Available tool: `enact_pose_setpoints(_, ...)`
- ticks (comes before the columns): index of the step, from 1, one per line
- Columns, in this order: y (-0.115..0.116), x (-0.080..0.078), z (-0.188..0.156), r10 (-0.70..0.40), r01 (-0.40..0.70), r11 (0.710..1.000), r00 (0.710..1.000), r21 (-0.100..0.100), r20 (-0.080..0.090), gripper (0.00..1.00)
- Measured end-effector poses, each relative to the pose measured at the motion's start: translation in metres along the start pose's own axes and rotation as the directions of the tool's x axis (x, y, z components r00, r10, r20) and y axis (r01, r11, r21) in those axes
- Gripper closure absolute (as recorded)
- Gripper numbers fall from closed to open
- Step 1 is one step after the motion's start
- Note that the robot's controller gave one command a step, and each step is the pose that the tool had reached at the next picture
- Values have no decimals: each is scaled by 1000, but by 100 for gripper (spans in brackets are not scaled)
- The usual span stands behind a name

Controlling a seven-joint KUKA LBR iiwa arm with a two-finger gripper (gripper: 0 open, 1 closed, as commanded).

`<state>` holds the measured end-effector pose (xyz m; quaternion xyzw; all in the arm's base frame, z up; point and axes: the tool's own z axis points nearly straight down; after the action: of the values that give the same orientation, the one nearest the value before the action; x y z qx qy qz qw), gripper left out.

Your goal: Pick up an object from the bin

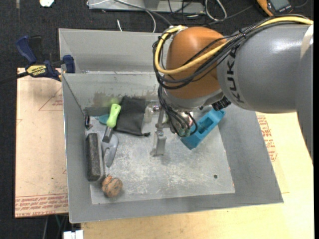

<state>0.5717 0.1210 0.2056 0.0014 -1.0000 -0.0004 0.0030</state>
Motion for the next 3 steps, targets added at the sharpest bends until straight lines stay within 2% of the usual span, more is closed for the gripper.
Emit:
enact_pose_setpoints(1, 0, -2, -4, 2, -2, 1000, 1000, -1, 7, 0)
enact_pose_setpoints(2, -17, -15, 53, 52, -52, 999, 999, -4, 13, 0)
enact_pose_setpoints(3, -3, -30, 107, 42, -42, 999, 999, -5, 17, 0)
